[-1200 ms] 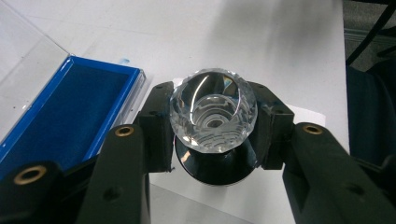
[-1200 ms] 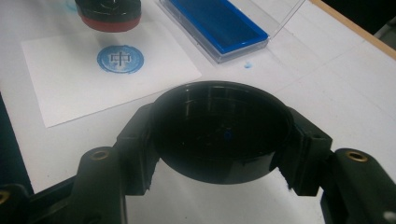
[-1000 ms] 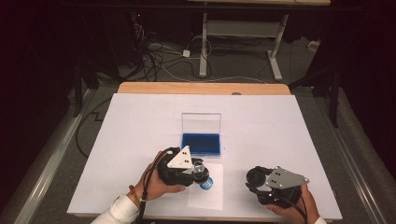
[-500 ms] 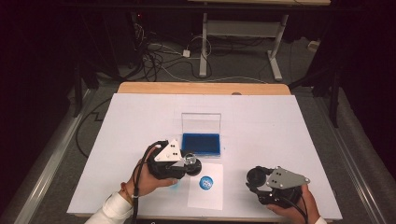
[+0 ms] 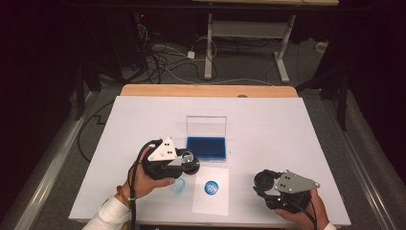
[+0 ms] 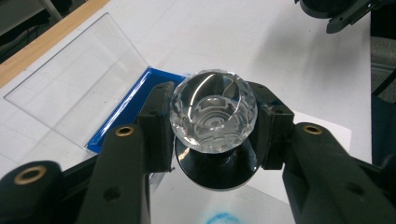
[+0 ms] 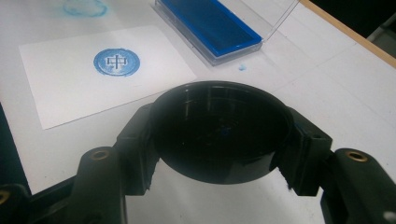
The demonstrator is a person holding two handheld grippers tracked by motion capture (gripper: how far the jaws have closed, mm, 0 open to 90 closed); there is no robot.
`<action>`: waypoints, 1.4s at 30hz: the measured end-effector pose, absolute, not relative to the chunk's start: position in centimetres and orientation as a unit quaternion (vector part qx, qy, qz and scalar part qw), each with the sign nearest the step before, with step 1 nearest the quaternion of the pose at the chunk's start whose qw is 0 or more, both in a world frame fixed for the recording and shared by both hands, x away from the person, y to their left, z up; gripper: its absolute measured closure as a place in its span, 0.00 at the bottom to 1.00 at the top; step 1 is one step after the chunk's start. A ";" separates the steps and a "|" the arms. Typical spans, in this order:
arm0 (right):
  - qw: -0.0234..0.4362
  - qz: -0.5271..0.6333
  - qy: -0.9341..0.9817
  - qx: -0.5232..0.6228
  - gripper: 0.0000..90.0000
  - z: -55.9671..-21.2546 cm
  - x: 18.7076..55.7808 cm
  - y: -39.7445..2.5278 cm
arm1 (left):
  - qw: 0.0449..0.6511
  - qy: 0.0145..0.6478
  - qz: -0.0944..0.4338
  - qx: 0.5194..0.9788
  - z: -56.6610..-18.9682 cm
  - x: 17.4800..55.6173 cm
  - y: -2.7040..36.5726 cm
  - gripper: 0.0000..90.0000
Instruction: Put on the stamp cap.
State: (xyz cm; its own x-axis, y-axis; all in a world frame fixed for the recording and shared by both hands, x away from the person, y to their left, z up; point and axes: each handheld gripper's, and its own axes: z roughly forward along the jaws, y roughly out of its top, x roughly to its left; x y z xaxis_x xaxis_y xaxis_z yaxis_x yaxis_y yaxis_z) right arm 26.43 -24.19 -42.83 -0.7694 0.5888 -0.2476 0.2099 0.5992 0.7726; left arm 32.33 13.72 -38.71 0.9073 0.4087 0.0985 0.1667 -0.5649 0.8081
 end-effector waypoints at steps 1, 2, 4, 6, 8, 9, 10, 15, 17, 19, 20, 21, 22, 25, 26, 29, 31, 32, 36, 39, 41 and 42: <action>0.247 0.383 0.859 0.232 0.43 -42.8 26.5 -24.2 | 0.437 0.166 0.138 0.873 -38.7 32.3 13.9 0.61; 0.246 0.382 0.859 0.234 0.43 -42.8 26.5 -24.2 | 0.439 0.167 0.138 0.872 -38.6 32.4 14.0 0.61; 0.246 0.382 0.860 0.233 0.43 -42.9 26.6 -24.2 | 0.438 0.169 0.140 0.872 -38.6 32.4 14.2 0.61; 0.246 0.382 0.860 0.234 0.43 -42.9 26.7 -24.1 | 0.441 0.172 0.141 0.869 -38.5 32.5 14.5 0.61; 0.245 0.382 0.860 0.235 0.43 -42.9 26.9 -24.1 | 0.442 0.173 0.143 0.868 -38.5 32.5 14.7 0.61; 0.244 0.382 0.860 0.237 0.43 -42.9 26.9 -24.1 | 0.443 0.175 0.144 0.868 -38.5 32.5 14.8 0.61; 0.243 0.381 0.860 0.236 0.43 -43.0 27.0 -24.1 | 0.442 0.175 0.145 0.868 -38.4 32.6 15.0 0.61; 0.239 0.381 0.861 0.237 0.43 -43.0 27.4 -23.9 | 0.443 0.182 0.143 0.866 -38.6 32.6 15.5 0.61; 0.238 0.381 0.862 0.235 0.43 -43.0 27.5 -23.8 | 0.442 0.183 0.145 0.866 -38.6 32.5 15.7 0.61; 0.236 0.381 0.863 0.233 0.43 -43.0 27.7 -23.6 | 0.443 0.183 0.144 0.865 -38.5 32.4 15.8 0.61; 0.235 0.381 0.863 0.233 0.43 -43.0 27.7 -23.6 | 0.444 0.185 0.146 0.865 -38.5 32.3 15.8 0.61; 0.235 0.381 0.864 0.231 0.43 -43.0 27.8 -23.5 | 0.444 0.184 0.147 0.864 -38.5 32.2 15.9 0.61; 0.235 0.381 0.864 0.231 0.43 -43.0 27.8 -23.5 | 0.445 0.185 0.148 0.864 -38.5 32.1 16.0 0.61; 0.234 0.382 0.864 0.228 0.43 -43.0 28.0 -23.2 | 0.447 0.190 0.149 0.862 -38.5 32.0 16.2 0.61; 0.233 0.383 0.865 0.226 0.43 -43.0 28.1 -23.1 | 0.446 0.191 0.151 0.861 -38.5 31.9 16.3 0.61; 0.230 0.383 0.866 0.224 0.43 -43.1 28.4 -22.8 | 0.451 0.193 0.151 0.858 -38.4 31.7 16.5 0.61; 0.229 0.384 0.867 0.221 0.43 -43.1 28.6 -22.6 | 0.452 0.192 0.151 0.858 -38.3 31.6 16.5 0.61; 0.227 0.385 0.867 0.220 0.43 -43.1 28.7 -22.4 | 0.452 0.192 0.151 0.858 -38.3 31.5 16.6 0.61; 0.223 0.389 0.868 0.215 0.43 -42.9 29.1 -21.7 | 0.457 0.192 0.150 0.856 -38.2 31.2 16.7 0.61; 0.222 0.390 0.869 0.209 0.43 -42.9 29.4 -21.1 | 0.456 0.191 0.151 0.856 -38.1 31.1 16.7 0.61; 0.221 0.389 0.870 0.205 0.43 -42.9 29.6 -20.8 | 0.457 0.190 0.151 0.856 -38.1 31.0 16.7 0.61; 0.221 0.390 0.871 0.204 0.43 -42.9 29.7 -20.6 | 0.458 0.190 0.152 0.855 -38.0 30.9 16.7 0.61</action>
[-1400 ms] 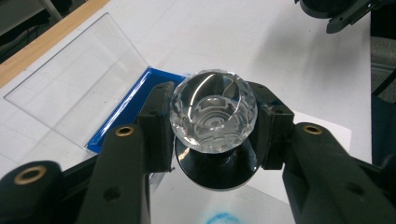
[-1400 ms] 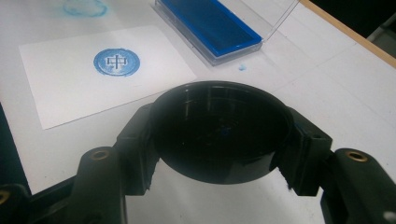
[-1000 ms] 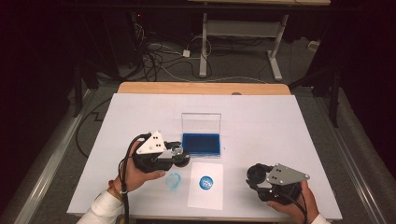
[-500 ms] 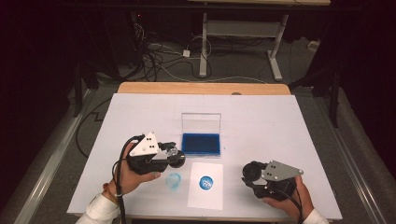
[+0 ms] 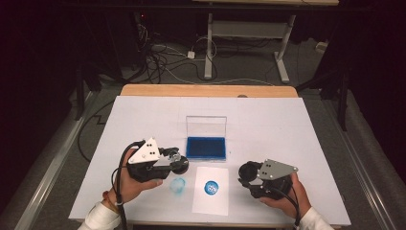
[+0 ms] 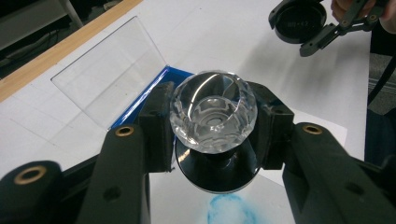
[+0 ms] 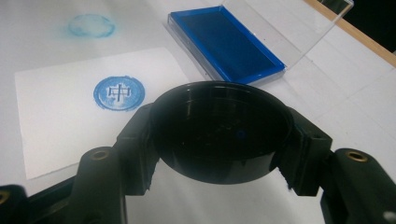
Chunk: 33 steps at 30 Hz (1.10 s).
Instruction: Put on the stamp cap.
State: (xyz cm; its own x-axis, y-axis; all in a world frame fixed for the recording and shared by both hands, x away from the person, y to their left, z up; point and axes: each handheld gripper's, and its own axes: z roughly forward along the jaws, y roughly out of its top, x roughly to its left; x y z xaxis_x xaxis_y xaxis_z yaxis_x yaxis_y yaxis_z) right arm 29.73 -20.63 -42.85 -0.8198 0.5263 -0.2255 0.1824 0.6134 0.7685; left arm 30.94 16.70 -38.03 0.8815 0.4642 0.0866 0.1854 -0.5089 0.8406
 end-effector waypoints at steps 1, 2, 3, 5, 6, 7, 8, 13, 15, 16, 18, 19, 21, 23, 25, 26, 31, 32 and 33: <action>0.220 0.390 0.871 0.203 0.43 -42.9 29.9 -20.5 | 0.460 0.190 0.152 0.854 -38.0 30.9 16.8 0.61; 0.219 0.391 0.871 0.202 0.43 -42.9 30.0 -20.3 | 0.461 0.190 0.151 0.854 -37.9 30.9 16.8 0.61; 0.218 0.391 0.871 0.202 0.43 -42.9 30.1 -20.1 | 0.461 0.190 0.153 0.853 -37.9 30.9 16.8 0.61; 0.215 0.393 0.871 0.200 0.43 -42.9 30.4 -19.8 | 0.463 0.189 0.153 0.852 -37.8 30.8 16.8 0.61; 0.214 0.393 0.872 0.198 0.43 -42.9 30.5 -19.6 | 0.463 0.188 0.154 0.852 -37.8 30.8 16.8 0.61; 0.214 0.393 0.872 0.197 0.43 -42.9 30.6 -19.4 | 0.464 0.188 0.154 0.852 -37.8 30.7 16.8 0.61; 0.213 0.392 0.873 0.195 0.43 -42.9 30.6 -19.2 | 0.465 0.188 0.152 0.852 -37.7 30.7 16.8 0.61; 0.209 0.393 0.875 0.192 0.43 -43.0 30.7 -18.4 | 0.467 0.186 0.152 0.851 -37.5 30.7 16.7 0.61; 0.209 0.393 0.875 0.191 0.43 -42.9 30.8 -18.1 | 0.472 0.186 0.150 0.848 -37.5 30.7 16.6 0.61; 0.209 0.394 0.875 0.190 0.43 -42.9 30.9 -17.9 | 0.471 0.185 0.149 0.850 -37.4 30.7 16.6 0.61; 0.206 0.396 0.874 0.190 0.43 -42.9 31.0 -17.6 | 0.471 0.183 0.148 0.850 -37.5 30.7 16.4 0.61; 0.206 0.395 0.875 0.189 0.43 -42.9 31.1 -17.5 | 0.472 0.182 0.147 0.850 -37.5 30.7 16.3 0.61; 0.204 0.395 0.876 0.188 0.43 -43.0 31.3 -17.2 | 0.473 0.179 0.145 0.851 -37.5 30.7 16.2 0.61; 0.201 0.394 0.877 0.188 0.43 -43.1 31.5 -16.9 | 0.475 0.179 0.143 0.850 -37.4 30.8 16.1 0.61; 0.201 0.394 0.877 0.185 0.43 -43.1 31.7 -16.5 | 0.478 0.178 0.141 0.848 -37.4 30.8 16.1 0.61; 0.201 0.394 0.878 0.183 0.43 -43.1 31.7 -16.3 | 0.479 0.178 0.140 0.848 -37.4 30.8 16.0 0.61; 0.200 0.394 0.878 0.182 0.43 -43.0 31.8 -15.4 | 0.490 0.175 0.132 0.844 -37.3 30.5 15.3 0.61; 0.198 0.395 0.879 0.181 0.43 -43.0 31.8 -15.3 | 0.489 0.172 0.130 0.845 -37.3 30.5 15.1 0.61; 0.197 0.395 0.880 0.179 0.43 -43.0 31.8 -15.2 | 0.488 0.171 0.131 0.846 -37.3 30.5 14.9 0.61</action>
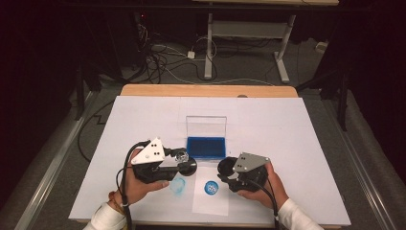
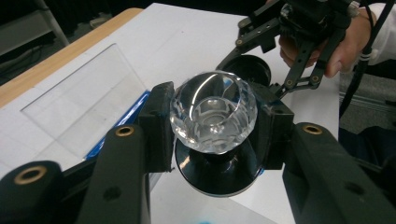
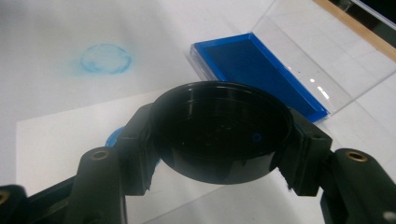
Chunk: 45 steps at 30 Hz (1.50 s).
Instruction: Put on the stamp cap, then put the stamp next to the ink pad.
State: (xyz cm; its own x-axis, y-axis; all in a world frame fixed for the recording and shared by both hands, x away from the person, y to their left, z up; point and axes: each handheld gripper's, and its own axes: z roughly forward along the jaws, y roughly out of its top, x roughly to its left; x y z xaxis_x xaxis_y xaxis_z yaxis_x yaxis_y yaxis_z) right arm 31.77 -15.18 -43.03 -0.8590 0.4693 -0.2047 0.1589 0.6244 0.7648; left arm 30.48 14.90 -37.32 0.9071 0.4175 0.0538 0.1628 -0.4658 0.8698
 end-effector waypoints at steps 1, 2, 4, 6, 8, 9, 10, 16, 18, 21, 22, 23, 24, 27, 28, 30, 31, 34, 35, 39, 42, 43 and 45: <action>0.196 0.394 0.880 0.177 0.43 -43.1 31.8 -15.0 | 0.487 0.172 0.130 0.846 -37.4 30.5 14.8 0.61; 0.194 0.394 0.881 0.176 0.43 -43.1 31.8 -14.9 | 0.487 0.171 0.128 0.847 -37.4 30.5 14.6 0.61; 0.191 0.393 0.882 0.175 0.43 -43.2 31.8 -14.7 | 0.486 0.171 0.130 0.847 -37.4 30.5 14.3 0.61; 0.188 0.394 0.882 0.176 0.43 -43.2 31.8 -14.4 | 0.487 0.169 0.128 0.847 -37.4 30.6 14.2 0.61; 0.186 0.392 0.884 0.173 0.43 -43.2 31.9 -14.2 | 0.488 0.169 0.128 0.846 -37.4 30.6 14.1 0.61; 0.185 0.393 0.884 0.174 0.43 -43.3 32.0 -14.1 | 0.490 0.169 0.126 0.846 -37.4 30.7 14.0 0.61; 0.183 0.393 0.885 0.173 0.43 -43.3 32.0 -13.9 | 0.491 0.169 0.125 0.845 -37.4 30.7 14.0 0.61; 0.177 0.388 0.889 0.165 0.43 -43.7 32.2 -13.0 | 0.501 0.165 0.123 0.841 -37.2 31.0 13.8 0.61; 0.177 0.387 0.890 0.163 0.43 -43.8 32.2 -12.5 | 0.502 0.162 0.122 0.841 -37.2 31.0 13.7 0.61; 0.175 0.389 0.890 0.159 0.43 -43.8 32.3 -12.1 | 0.503 0.161 0.120 0.841 -37.2 31.1 13.6 0.61; 0.173 0.390 0.890 0.159 0.43 -43.8 32.4 -11.9 | 0.504 0.161 0.118 0.840 -37.2 31.1 13.6 0.61; 0.173 0.391 0.891 0.156 0.43 -43.9 32.4 -11.8 | 0.505 0.161 0.116 0.840 -37.2 31.1 13.6 0.61; 0.171 0.392 0.890 0.158 0.43 -43.9 32.4 -11.6 | 0.505 0.162 0.118 0.839 -37.2 31.1 13.6 0.61; 0.169 0.395 0.889 0.157 0.43 -43.9 32.5 -11.2 | 0.507 0.161 0.117 0.839 -37.1 31.1 13.6 0.61; 0.169 0.395 0.889 0.158 0.43 -43.8 32.4 -11.1 | 0.507 0.160 0.117 0.839 -37.2 31.1 13.5 0.61; 0.169 0.397 0.888 0.157 0.43 -43.8 32.4 -10.9 | 0.506 0.159 0.116 0.840 -37.2 31.2 13.4 0.61; 0.169 0.397 0.889 0.156 0.43 -43.8 32.4 -10.9 | 0.505 0.158 0.116 0.840 -37.2 31.2 13.4 0.61; 0.168 0.398 0.889 0.154 0.43 -43.8 32.4 -10.8 | 0.505 0.157 0.117 0.841 -37.1 31.2 13.2 0.61; 0.166 0.398 0.889 0.155 0.43 -43.8 32.3 -10.8 | 0.506 0.157 0.116 0.840 -37.1 31.2 13.2 0.61; 0.167 0.400 0.888 0.155 0.43 -43.8 32.3 -10.8 | 0.506 0.154 0.115 0.841 -37.1 31.2 12.9 0.61; 0.169 0.400 0.888 0.154 0.43 -43.9 32.2 -10.7 | 0.508 0.154 0.113 0.840 -37.2 31.2 12.7 0.61; 0.169 0.400 0.888 0.153 0.43 -43.9 32.2 -10.7 | 0.509 0.155 0.112 0.839 -37.2 31.3 12.6 0.61; 0.167 0.407 0.885 0.154 0.43 -43.8 32.2 -10.7 | 0.510 0.154 0.109 0.839 -37.2 31.3 12.4 0.61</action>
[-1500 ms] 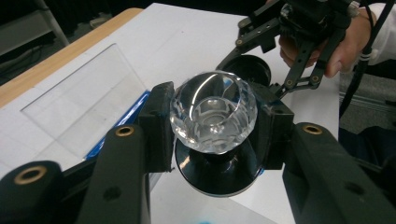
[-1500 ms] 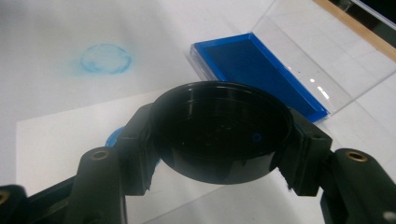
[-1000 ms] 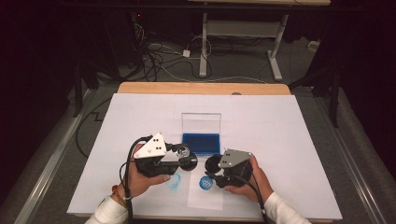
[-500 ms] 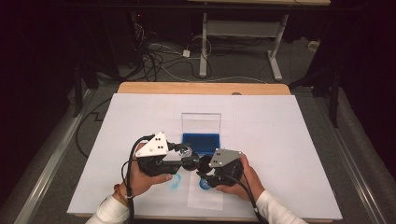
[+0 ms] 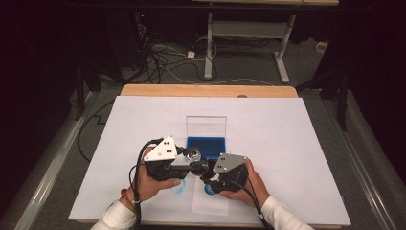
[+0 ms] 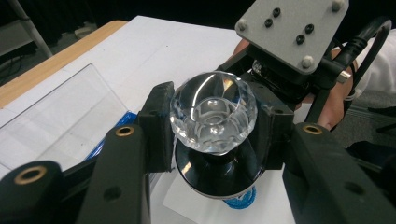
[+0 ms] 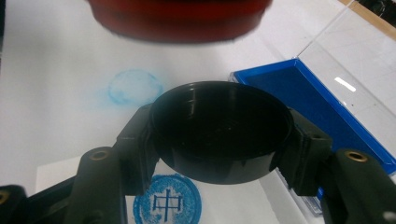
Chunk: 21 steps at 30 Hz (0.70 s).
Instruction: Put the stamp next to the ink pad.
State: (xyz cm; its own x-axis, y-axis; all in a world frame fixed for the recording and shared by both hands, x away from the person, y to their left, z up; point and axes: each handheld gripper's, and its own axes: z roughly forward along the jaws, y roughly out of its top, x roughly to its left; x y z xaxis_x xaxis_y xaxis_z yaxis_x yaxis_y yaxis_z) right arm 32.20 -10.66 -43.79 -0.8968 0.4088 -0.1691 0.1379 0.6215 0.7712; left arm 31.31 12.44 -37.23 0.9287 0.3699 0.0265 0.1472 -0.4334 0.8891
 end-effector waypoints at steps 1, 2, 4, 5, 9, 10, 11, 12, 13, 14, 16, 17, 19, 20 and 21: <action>0.165 0.411 0.882 0.159 0.43 -43.7 32.2 -10.6 | 0.512 0.154 0.110 0.838 -37.2 31.3 12.4 0.61; 0.163 0.415 0.881 0.160 0.43 -43.7 32.3 -10.6 | 0.514 0.153 0.109 0.837 -37.2 31.4 12.4 0.61; 0.165 0.420 0.879 0.156 0.43 -43.6 32.4 -10.5 | 0.513 0.153 0.110 0.837 -37.1 31.5 12.3 0.61; 0.164 0.423 0.877 0.159 0.43 -43.5 32.4 -10.4 | 0.515 0.154 0.110 0.836 -37.2 31.6 12.3 0.61; 0.159 0.435 0.872 0.162 0.43 -43.3 32.5 -10.3 | 0.515 0.160 0.107 0.835 -37.5 31.8 12.4 0.61; 0.160 0.435 0.871 0.162 0.43 -43.4 32.5 -10.3 | 0.517 0.163 0.105 0.834 -37.6 31.9 12.4 0.61; 0.159 0.435 0.871 0.165 0.43 -43.4 32.5 -10.3 | 0.518 0.163 0.104 0.834 -37.6 32.0 12.4 0.61; 0.157 0.436 0.871 0.165 0.43 -43.5 32.5 -10.3 | 0.518 0.162 0.103 0.833 -37.6 32.0 12.4 0.61; 0.157 0.434 0.872 0.163 0.43 -43.6 32.5 -10.3 | 0.520 0.162 0.105 0.832 -37.6 32.1 12.4 0.61; 0.157 0.434 0.872 0.167 0.43 -43.6 32.5 -10.3 | 0.523 0.162 0.106 0.830 -37.6 32.1 12.3 0.61; 0.156 0.436 0.870 0.169 0.43 -43.7 32.5 -10.3 | 0.523 0.161 0.101 0.831 -37.7 32.2 12.1 0.61; 0.155 0.439 0.868 0.170 0.43 -43.7 32.5 -10.4 | 0.523 0.160 0.102 0.831 -37.8 32.2 12.0 0.61; 0.154 0.445 0.866 0.171 0.43 -43.6 32.4 -10.5 | 0.525 0.159 0.097 0.831 -37.9 32.3 11.7 0.61; 0.154 0.446 0.865 0.171 0.43 -43.5 32.4 -10.5 | 0.523 0.158 0.100 0.832 -38.0 32.3 11.5 0.61; 0.153 0.448 0.864 0.171 0.43 -43.5 32.4 -10.6 | 0.522 0.157 0.100 0.832 -38.1 32.4 11.4 0.61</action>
